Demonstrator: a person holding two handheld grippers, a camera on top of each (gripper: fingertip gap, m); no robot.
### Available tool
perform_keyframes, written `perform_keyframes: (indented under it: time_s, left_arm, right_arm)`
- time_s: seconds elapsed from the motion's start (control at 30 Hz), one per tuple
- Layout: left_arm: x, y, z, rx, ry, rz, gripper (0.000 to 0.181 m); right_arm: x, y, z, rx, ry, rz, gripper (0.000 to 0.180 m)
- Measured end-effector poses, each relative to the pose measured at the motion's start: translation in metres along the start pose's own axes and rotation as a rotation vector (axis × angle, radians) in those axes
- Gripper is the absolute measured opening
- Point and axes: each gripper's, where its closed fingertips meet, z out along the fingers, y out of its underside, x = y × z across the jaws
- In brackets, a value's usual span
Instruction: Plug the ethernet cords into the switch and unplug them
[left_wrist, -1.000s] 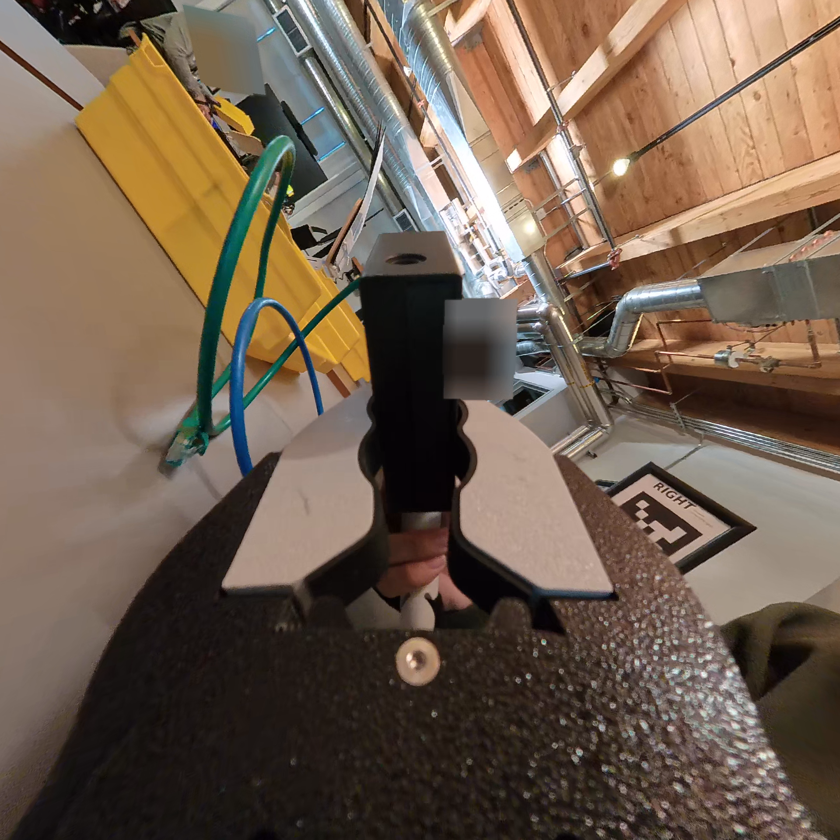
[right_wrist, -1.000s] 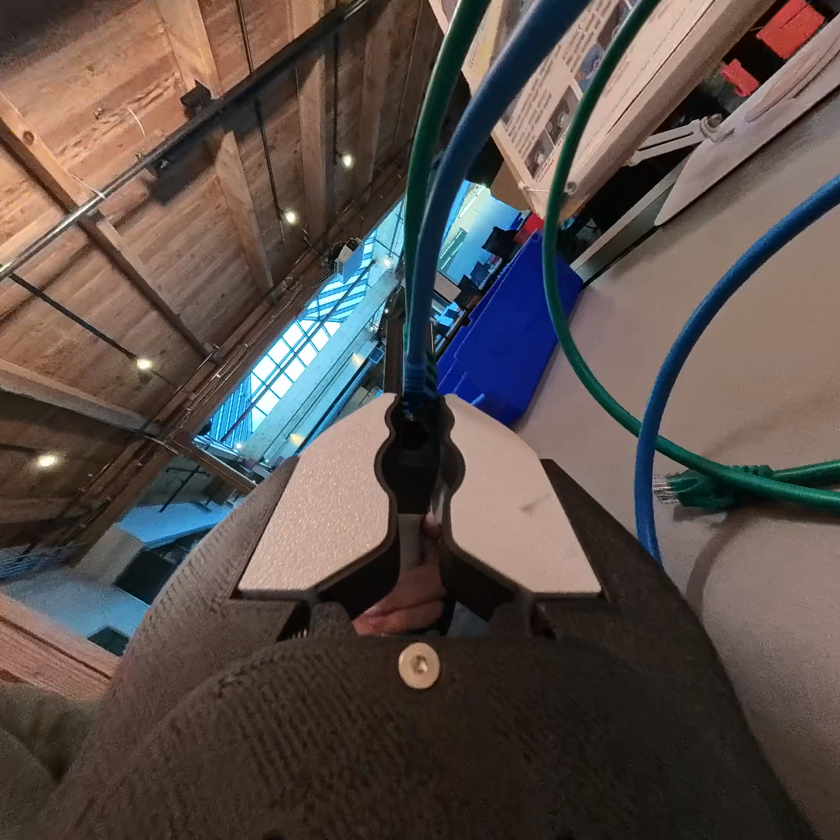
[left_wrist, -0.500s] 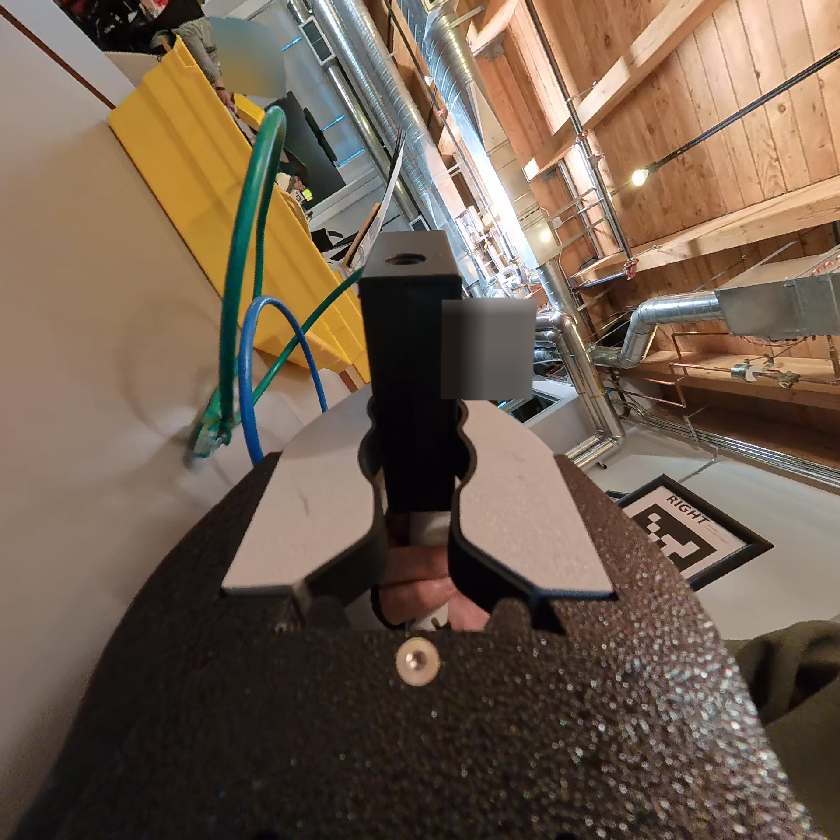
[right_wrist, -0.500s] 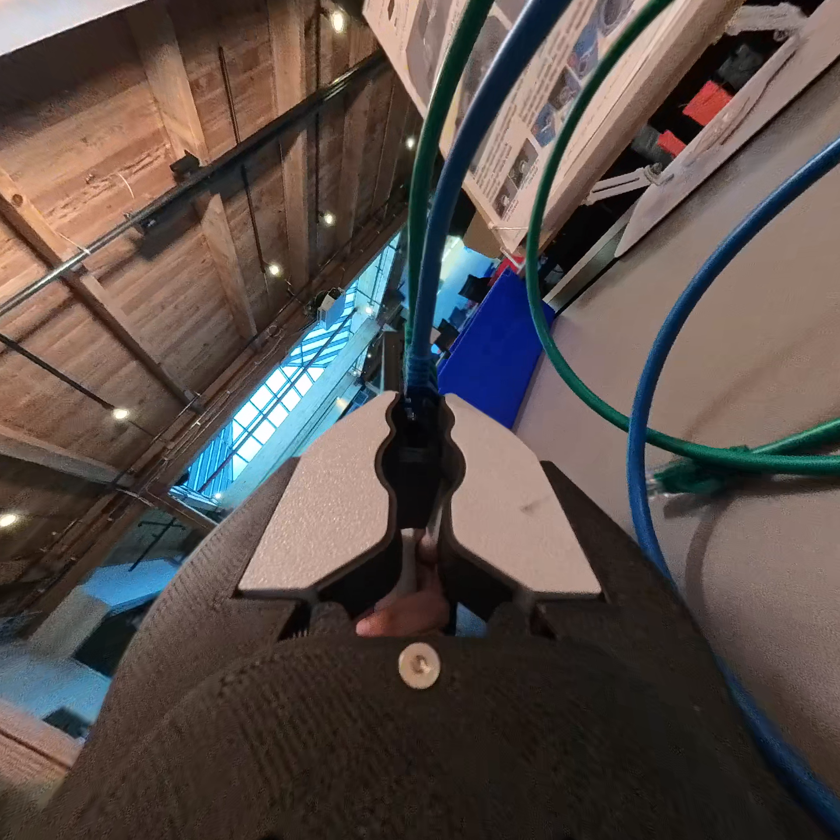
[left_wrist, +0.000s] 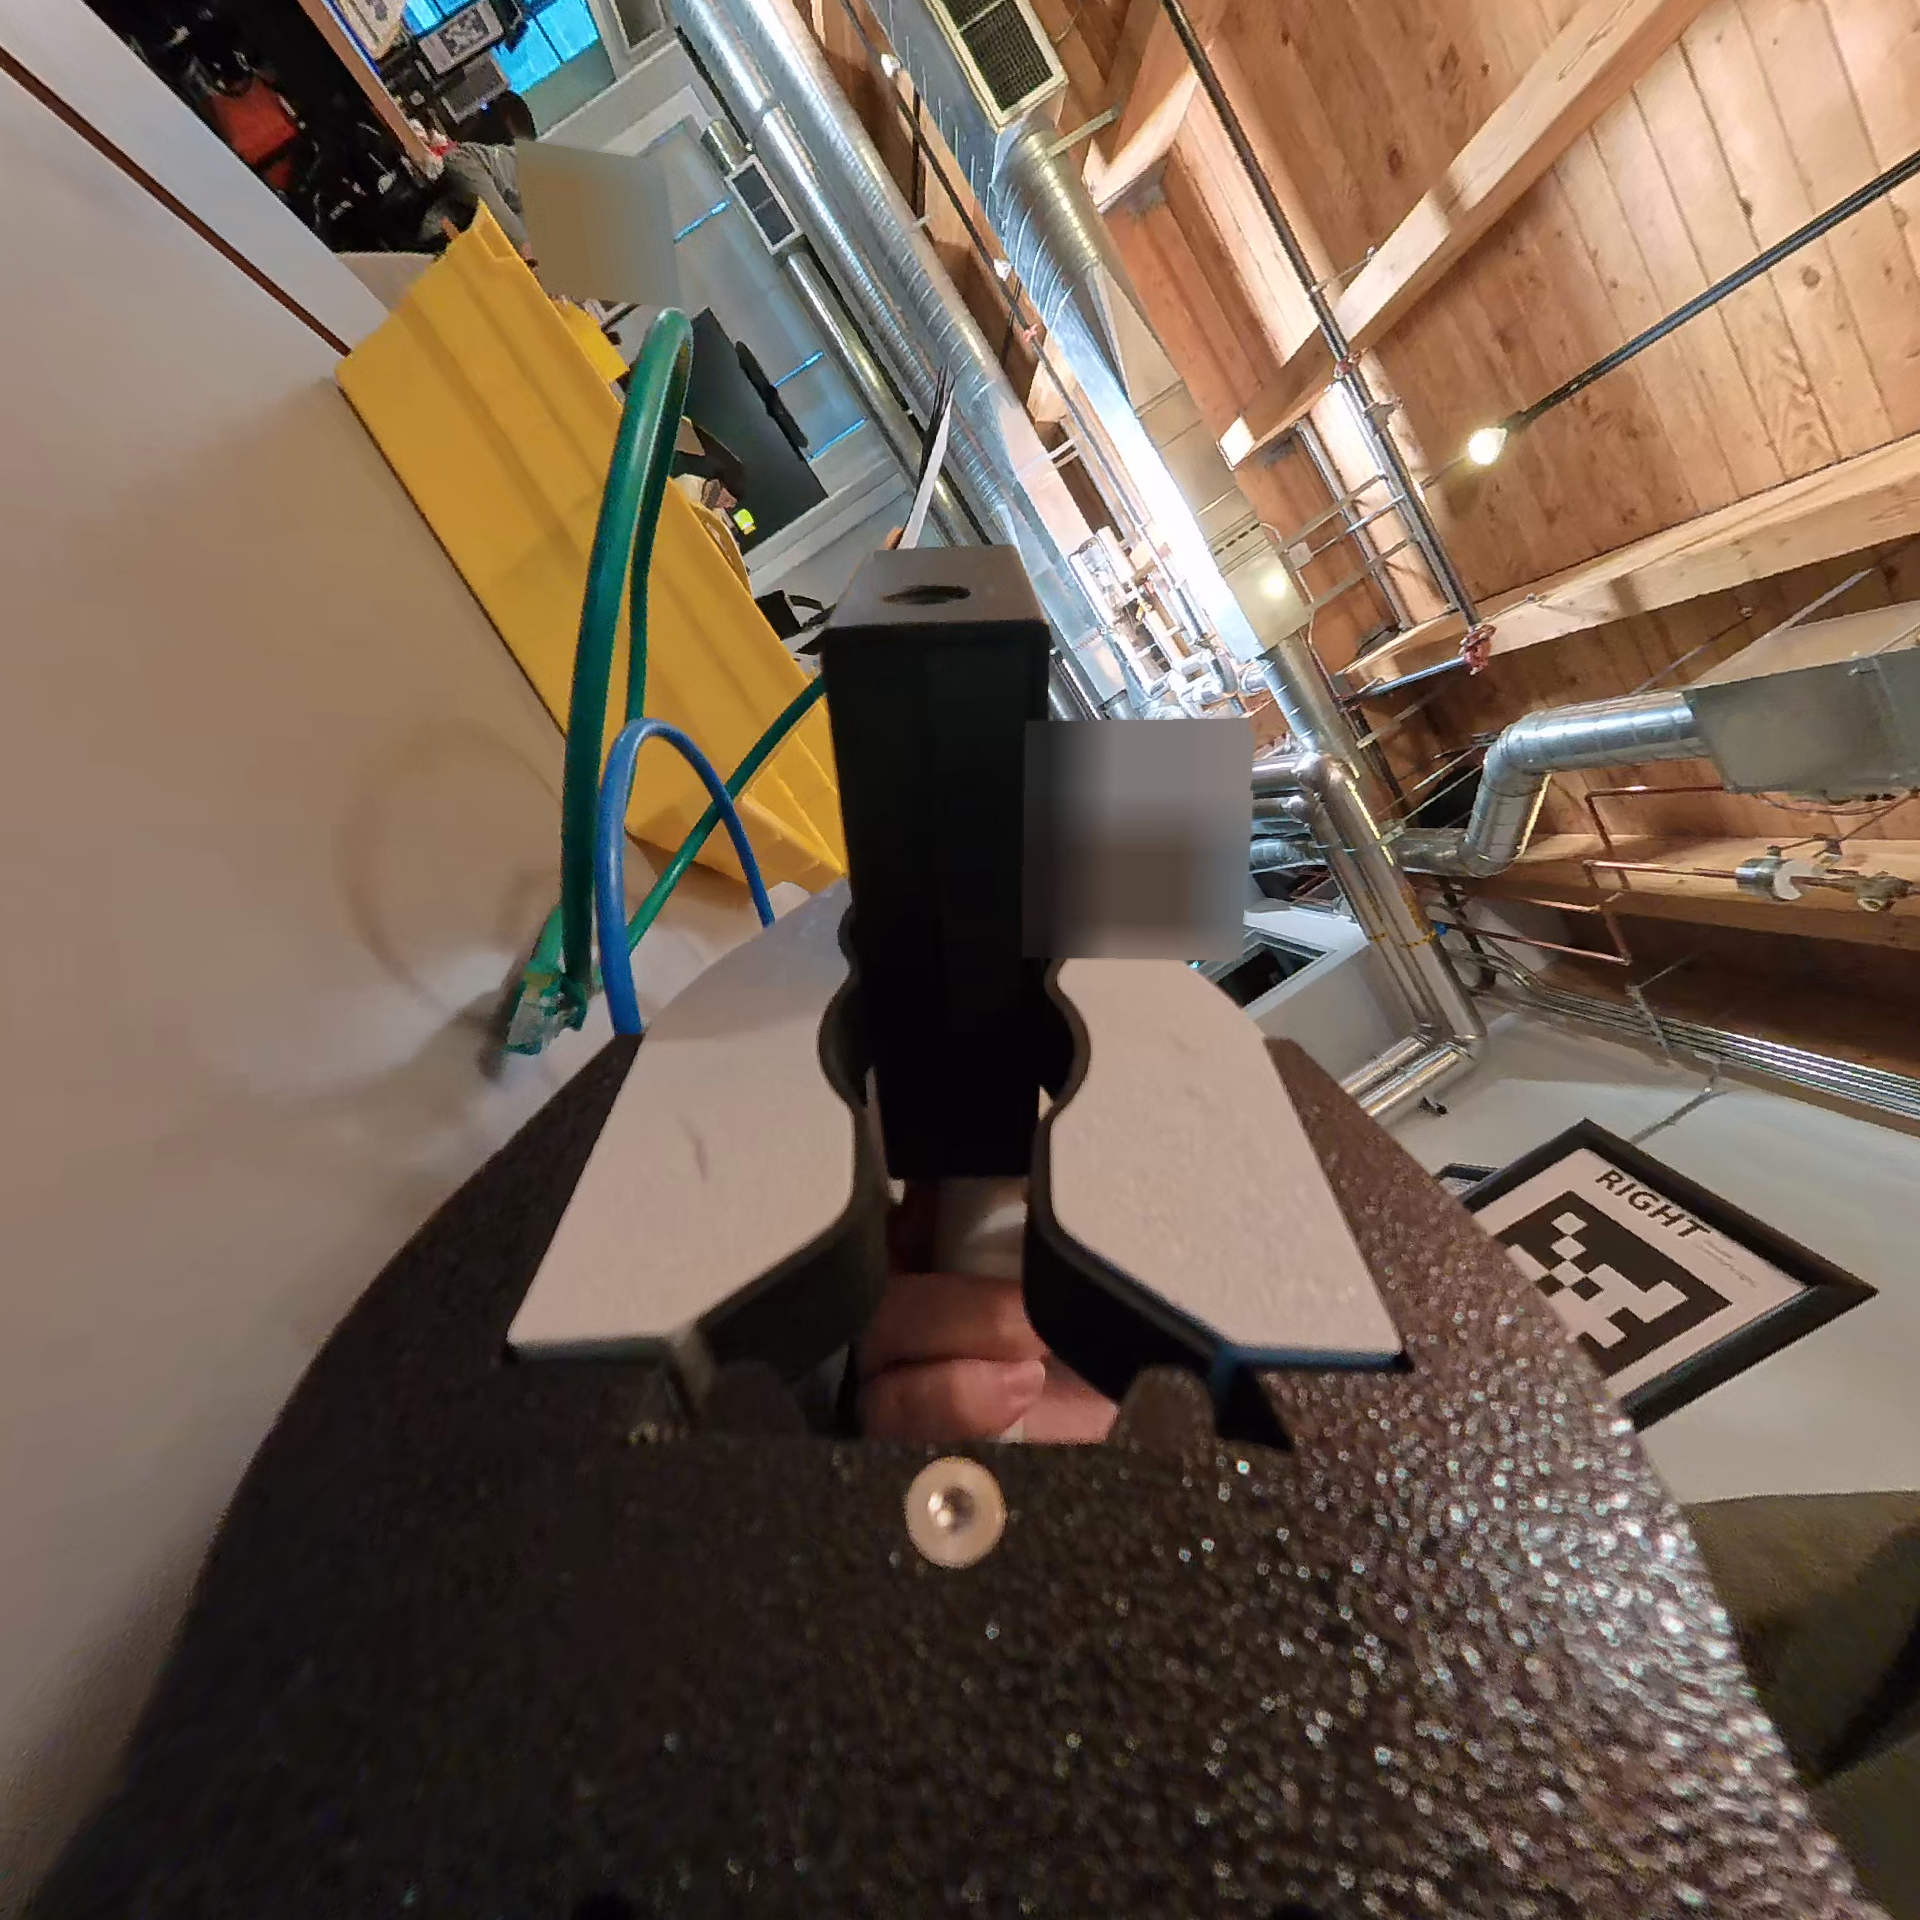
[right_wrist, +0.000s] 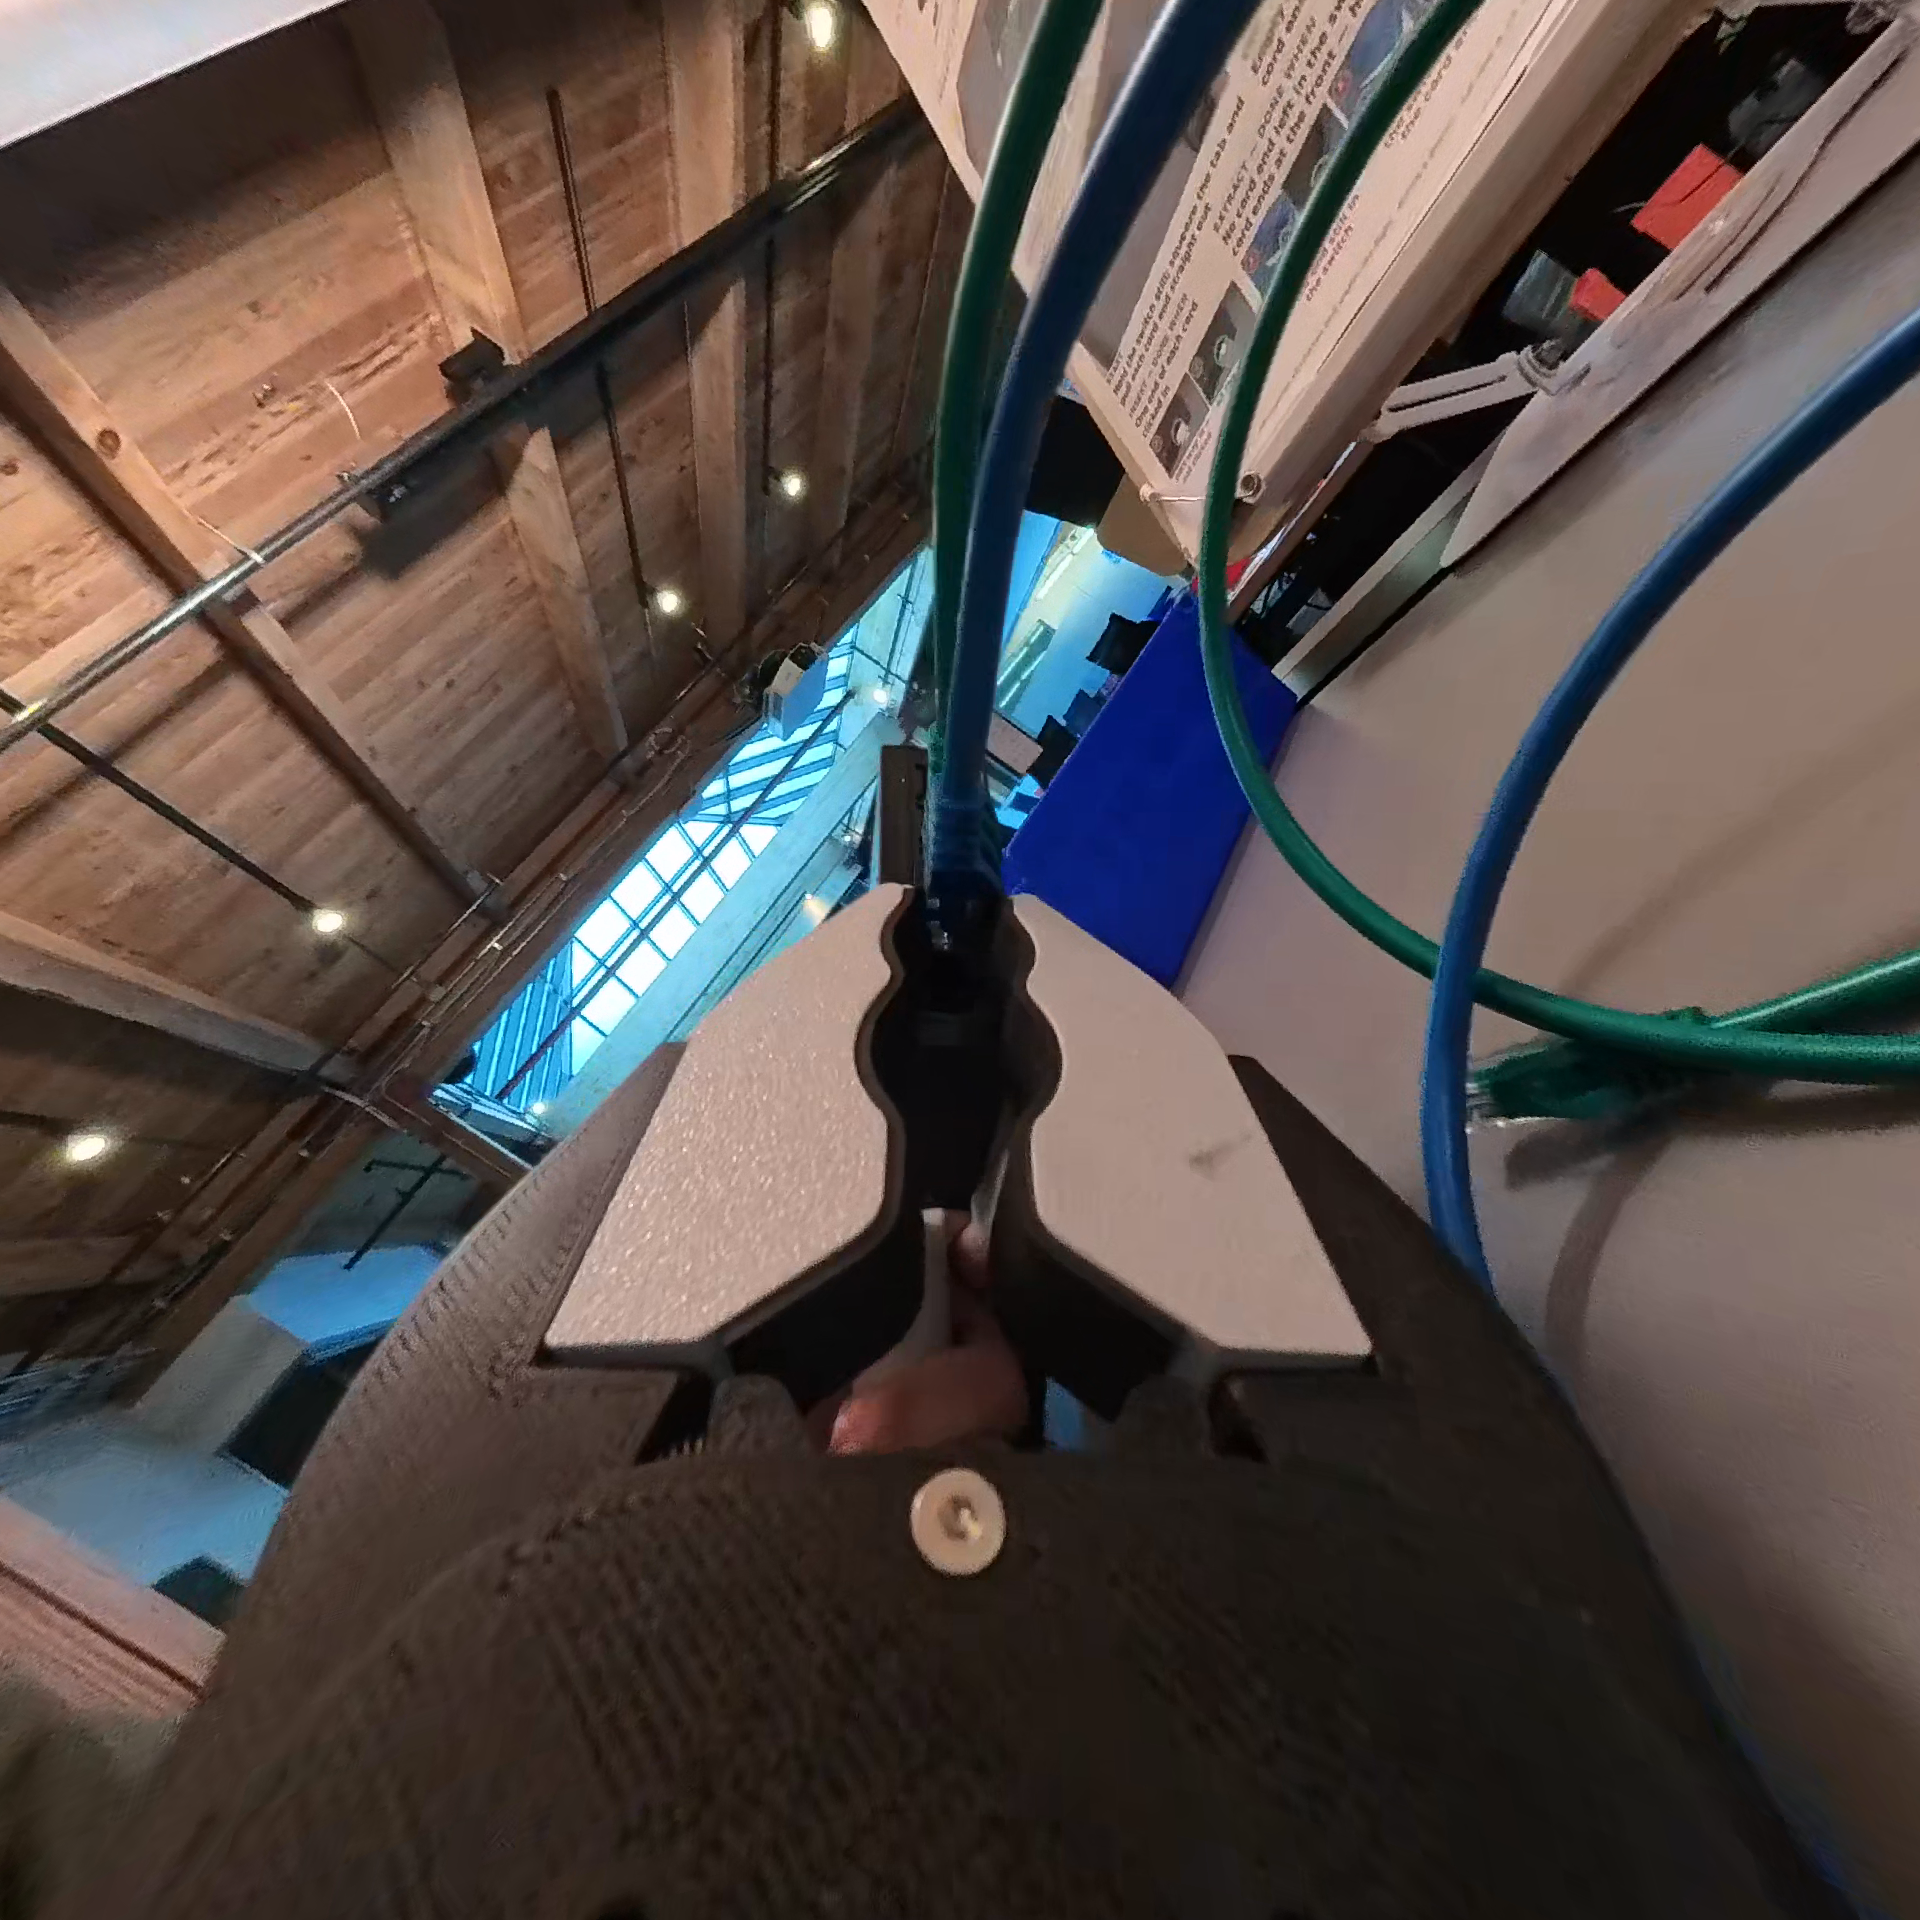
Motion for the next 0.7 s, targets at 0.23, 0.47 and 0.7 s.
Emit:
perform_keyframes:
  time_s: [0.23,0.47,0.7]
  left_arm:
    - [0.000,0.002,0.001,0.000,0.015,-0.052,0.026]
    - [0.006,-0.006,-0.001,0.063,0.068,-0.117,0.027]
    - [0.013,-0.045,-0.027,0.087,-0.026,0.112,0.027]
  right_arm:
    - [0.001,-0.001,-0.003,-0.045,0.028,-0.104,0.014]
    - [-0.005,-0.016,-0.008,0.047,-0.015,-0.020,0.012]
    - [-0.006,-0.056,-0.051,-0.026,0.081,-0.232,0.012]
